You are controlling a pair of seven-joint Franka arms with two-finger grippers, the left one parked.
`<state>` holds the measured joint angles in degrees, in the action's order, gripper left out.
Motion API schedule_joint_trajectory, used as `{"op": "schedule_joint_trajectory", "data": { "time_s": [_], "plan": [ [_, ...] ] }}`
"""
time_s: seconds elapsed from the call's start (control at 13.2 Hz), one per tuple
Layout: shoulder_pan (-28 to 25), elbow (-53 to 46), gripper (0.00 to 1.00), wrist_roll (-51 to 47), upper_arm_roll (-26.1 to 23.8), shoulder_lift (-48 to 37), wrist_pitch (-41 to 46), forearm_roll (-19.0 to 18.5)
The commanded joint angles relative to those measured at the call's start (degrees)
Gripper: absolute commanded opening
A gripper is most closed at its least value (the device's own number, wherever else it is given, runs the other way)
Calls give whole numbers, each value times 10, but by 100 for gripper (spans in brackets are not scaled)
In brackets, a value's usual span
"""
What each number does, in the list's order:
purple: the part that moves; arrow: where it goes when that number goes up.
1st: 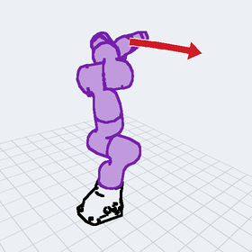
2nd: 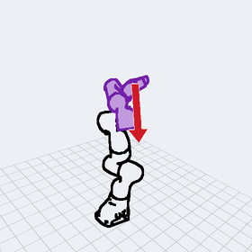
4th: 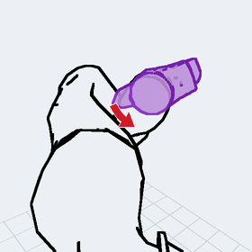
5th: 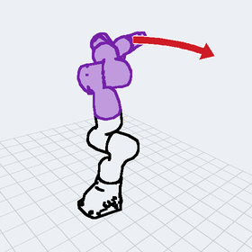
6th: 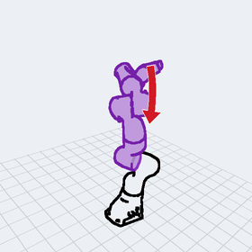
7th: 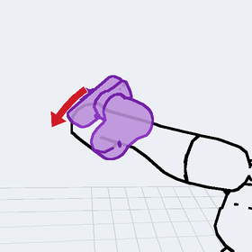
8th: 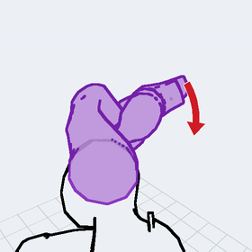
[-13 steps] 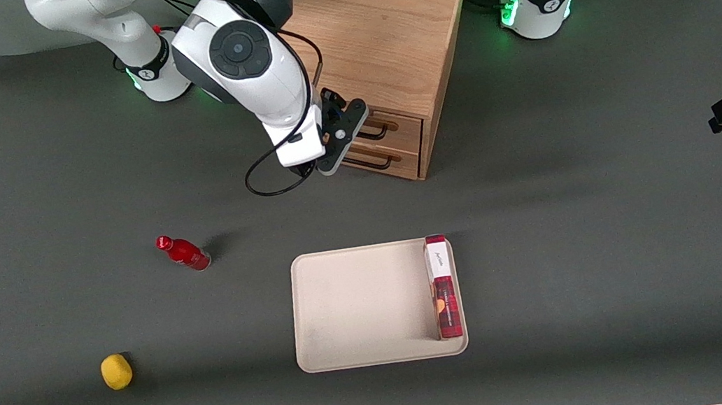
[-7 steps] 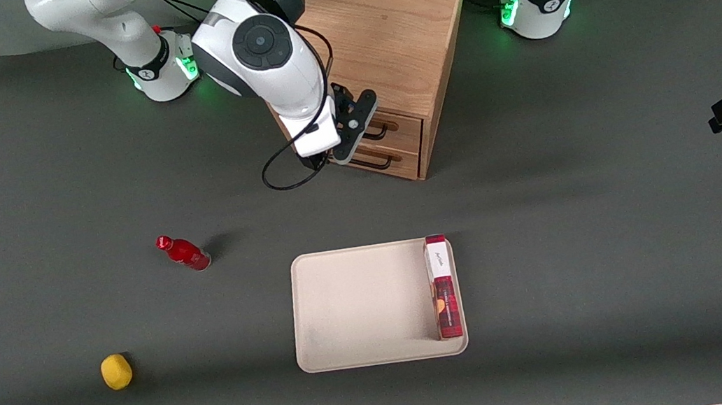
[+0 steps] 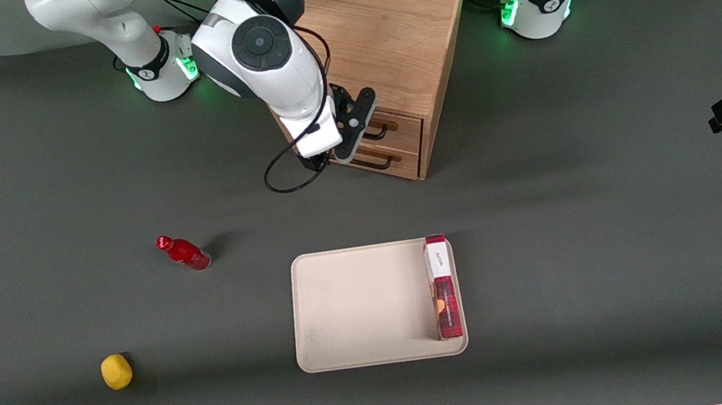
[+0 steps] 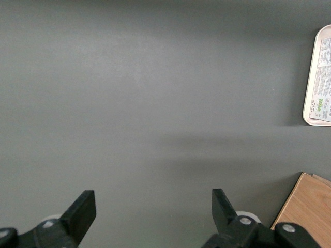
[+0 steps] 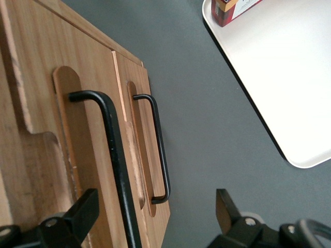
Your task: Open upper drawer
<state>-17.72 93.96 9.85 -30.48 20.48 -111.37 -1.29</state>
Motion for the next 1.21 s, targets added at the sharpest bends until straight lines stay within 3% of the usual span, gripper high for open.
{"op": "schedule_joint_trajectory", "data": {
  "time_s": [0.0, 1.13],
  "plan": [
    [9, 14, 100, 18, -5, -8, -7, -8],
    [8, 23, 100, 18, -4, 15, -33, -24]
  ]
}}
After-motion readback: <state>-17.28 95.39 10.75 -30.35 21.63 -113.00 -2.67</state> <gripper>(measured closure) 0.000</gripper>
